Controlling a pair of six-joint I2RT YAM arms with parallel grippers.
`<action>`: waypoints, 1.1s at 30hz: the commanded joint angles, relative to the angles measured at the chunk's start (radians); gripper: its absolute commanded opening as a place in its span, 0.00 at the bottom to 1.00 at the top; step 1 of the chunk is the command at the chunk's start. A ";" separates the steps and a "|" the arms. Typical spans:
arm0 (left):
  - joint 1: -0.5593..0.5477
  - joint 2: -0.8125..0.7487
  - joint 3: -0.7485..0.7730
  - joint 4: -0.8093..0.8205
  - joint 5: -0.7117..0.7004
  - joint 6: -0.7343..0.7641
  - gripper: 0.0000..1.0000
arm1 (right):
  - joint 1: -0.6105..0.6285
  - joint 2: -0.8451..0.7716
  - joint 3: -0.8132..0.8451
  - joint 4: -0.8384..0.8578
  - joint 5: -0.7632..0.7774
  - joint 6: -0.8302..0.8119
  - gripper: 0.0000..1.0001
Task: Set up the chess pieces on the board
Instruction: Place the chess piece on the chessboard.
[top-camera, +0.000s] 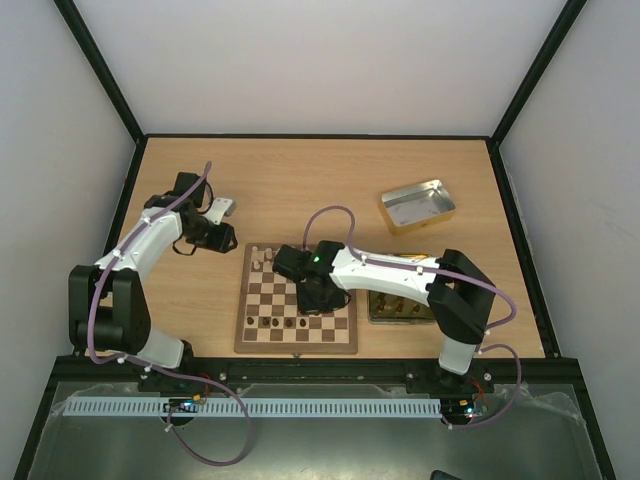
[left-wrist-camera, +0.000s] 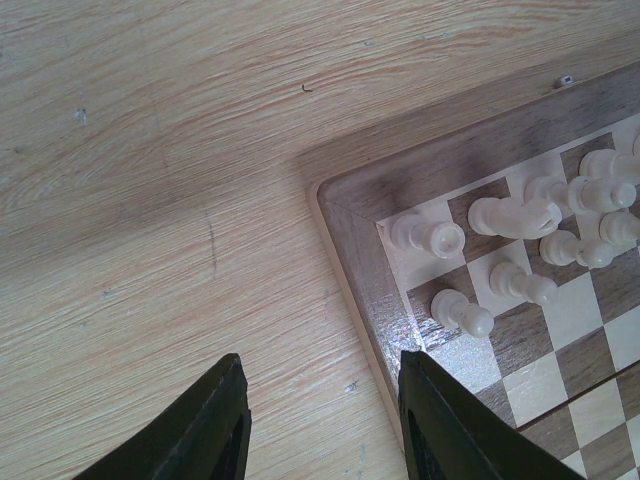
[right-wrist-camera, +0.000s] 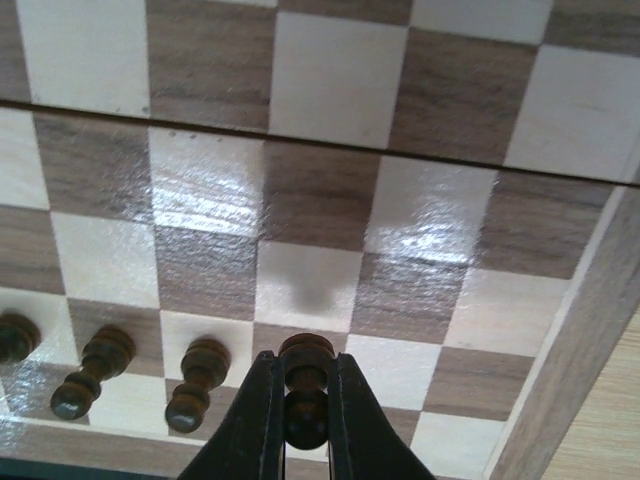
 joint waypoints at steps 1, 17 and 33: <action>-0.003 -0.024 -0.006 -0.001 -0.003 -0.004 0.42 | 0.027 0.002 -0.013 0.016 -0.009 0.035 0.02; -0.003 -0.030 -0.011 -0.002 0.001 -0.003 0.42 | 0.066 -0.008 -0.058 0.025 -0.025 0.076 0.02; -0.002 -0.035 -0.015 0.001 0.006 -0.003 0.42 | 0.066 0.014 -0.037 0.017 -0.023 0.063 0.07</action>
